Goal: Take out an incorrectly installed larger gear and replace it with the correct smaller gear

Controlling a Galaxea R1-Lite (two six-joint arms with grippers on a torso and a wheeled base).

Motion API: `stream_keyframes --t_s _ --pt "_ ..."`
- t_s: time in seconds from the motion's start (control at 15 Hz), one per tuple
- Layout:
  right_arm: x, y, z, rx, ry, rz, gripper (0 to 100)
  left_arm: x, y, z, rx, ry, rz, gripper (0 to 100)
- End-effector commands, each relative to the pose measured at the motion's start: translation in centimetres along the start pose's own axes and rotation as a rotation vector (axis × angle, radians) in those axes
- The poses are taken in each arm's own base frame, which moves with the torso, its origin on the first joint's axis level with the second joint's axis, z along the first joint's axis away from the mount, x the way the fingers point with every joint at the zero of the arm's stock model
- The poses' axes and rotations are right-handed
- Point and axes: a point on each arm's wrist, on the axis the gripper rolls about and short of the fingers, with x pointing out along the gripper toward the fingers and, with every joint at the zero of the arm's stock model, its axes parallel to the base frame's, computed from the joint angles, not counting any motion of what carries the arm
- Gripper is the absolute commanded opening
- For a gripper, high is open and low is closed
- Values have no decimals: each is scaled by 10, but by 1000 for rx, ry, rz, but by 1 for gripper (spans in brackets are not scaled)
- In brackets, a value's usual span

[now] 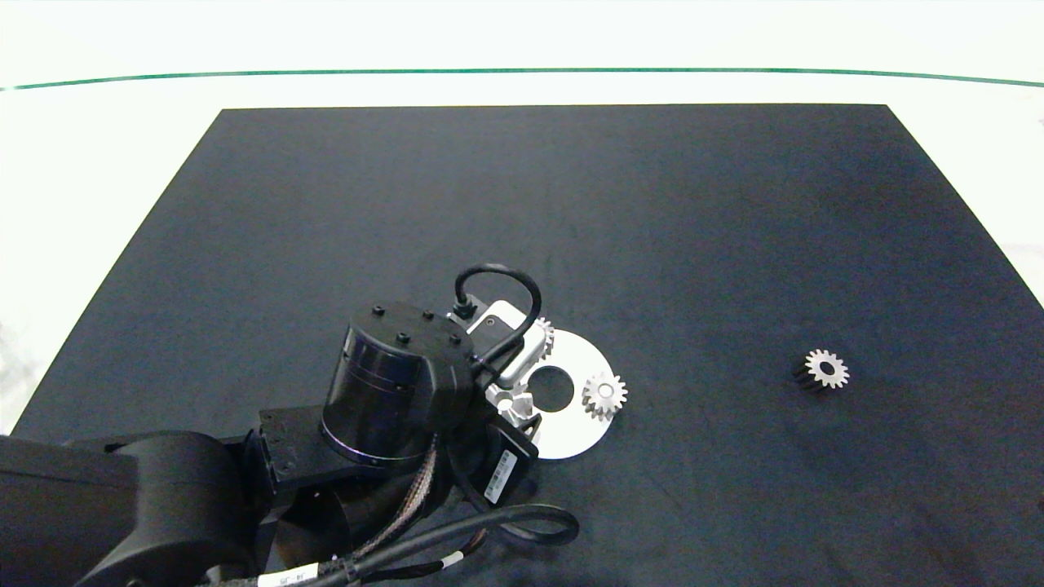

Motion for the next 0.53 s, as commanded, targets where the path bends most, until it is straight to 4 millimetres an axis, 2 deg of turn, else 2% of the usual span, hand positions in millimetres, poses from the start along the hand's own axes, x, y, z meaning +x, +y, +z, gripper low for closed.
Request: stream_keyframes --t_s 0.07,0.4,0.53 --pt "-2 -3 0 0 -8 -161 100 -16 21 3 -16 3 46 10" --pt "-2 -4 -1 3 -8 -179 100 -20 65 -5 -85 37 189 10" --pt "-2 -4 -1 5 -7 -188 100 -19 89 -16 -117 79 271 10"
